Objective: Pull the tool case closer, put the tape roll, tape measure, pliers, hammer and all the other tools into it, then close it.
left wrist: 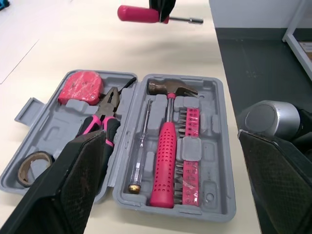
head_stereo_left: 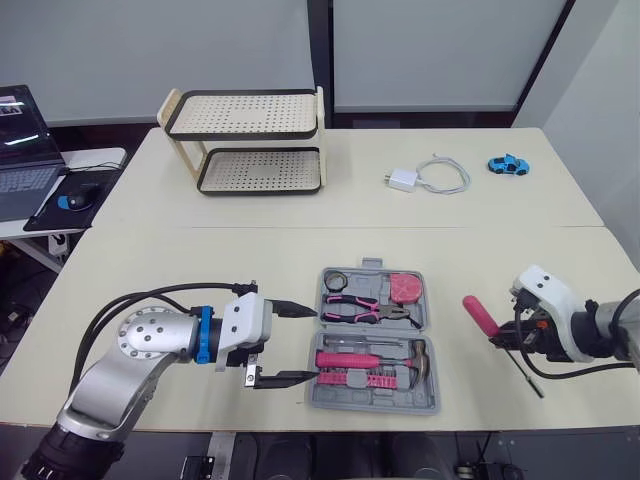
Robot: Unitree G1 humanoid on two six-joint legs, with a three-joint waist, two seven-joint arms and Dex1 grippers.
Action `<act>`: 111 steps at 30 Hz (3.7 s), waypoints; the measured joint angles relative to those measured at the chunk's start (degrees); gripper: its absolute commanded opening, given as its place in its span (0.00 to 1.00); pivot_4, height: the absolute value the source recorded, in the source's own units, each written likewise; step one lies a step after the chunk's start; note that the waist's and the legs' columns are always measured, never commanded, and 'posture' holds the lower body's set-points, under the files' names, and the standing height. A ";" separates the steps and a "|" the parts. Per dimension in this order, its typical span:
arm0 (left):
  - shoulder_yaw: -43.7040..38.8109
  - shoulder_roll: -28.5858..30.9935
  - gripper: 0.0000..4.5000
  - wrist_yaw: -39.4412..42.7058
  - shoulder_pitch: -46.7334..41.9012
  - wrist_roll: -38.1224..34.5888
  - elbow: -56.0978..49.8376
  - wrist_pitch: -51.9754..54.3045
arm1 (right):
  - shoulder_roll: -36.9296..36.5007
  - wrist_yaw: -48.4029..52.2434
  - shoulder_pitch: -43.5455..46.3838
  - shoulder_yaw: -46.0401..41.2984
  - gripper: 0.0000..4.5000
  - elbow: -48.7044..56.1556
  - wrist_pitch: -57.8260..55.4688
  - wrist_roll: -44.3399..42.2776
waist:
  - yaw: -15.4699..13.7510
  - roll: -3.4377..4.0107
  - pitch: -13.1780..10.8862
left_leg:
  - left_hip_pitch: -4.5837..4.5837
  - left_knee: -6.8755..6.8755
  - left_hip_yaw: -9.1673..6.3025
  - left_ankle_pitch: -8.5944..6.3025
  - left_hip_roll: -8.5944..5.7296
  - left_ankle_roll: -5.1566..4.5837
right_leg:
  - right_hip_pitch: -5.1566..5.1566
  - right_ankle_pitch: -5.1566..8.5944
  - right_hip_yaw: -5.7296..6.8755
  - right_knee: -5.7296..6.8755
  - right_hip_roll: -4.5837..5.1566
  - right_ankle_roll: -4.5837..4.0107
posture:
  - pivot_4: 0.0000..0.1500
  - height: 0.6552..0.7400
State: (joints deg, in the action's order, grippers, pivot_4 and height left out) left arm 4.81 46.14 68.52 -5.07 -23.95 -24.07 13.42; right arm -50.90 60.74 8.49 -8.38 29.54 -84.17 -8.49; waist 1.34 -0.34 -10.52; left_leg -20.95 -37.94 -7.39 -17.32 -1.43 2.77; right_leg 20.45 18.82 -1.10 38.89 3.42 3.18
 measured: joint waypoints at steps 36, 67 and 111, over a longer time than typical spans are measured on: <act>0.65 -1.18 1.00 0.79 -3.16 -2.10 1.36 2.06 | 9.61 -23.78 -7.30 -5.01 0.99 0.58 13.34 -8.55 | 0.30 0.02 0.01 | 0.01 0.02 0.00 -0.01 0.03 -0.02 | 0.04 0.00 0.02 0.05 -0.09 0.01 | 1.00 1.00; 1.00 -1.31 1.00 1.37 -3.66 -1.38 2.38 -0.14 | 24.55 -38.18 -16.76 0.86 0.91 -12.54 48.02 -0.50 | 0.38 0.01 0.03 | 0.05 0.01 0.00 0.00 0.08 0.00 | 0.02 0.00 -0.06 0.06 -0.12 0.01 | 1.00 1.00; -4.96 7.59 1.00 7.68 7.52 1.64 5.88 -7.99 | -2.06 -13.59 8.70 44.59 0.13 21.32 25.27 -2.01 | 0.41 -0.19 -0.02 | 0.00 0.00 -0.13 0.00 0.12 0.00 | 0.03 0.04 0.07 -0.01 -0.12 -0.05 | 1.00 1.00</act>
State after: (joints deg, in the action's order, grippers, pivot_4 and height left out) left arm -0.15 53.73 76.20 2.45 -22.31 -18.19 5.43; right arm -52.96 47.15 17.19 36.22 50.86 -58.90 -10.50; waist 1.74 -0.53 -10.54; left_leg -20.94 -37.94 -7.52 -17.33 -1.32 2.77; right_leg 20.48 18.87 -1.03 38.88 3.29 3.13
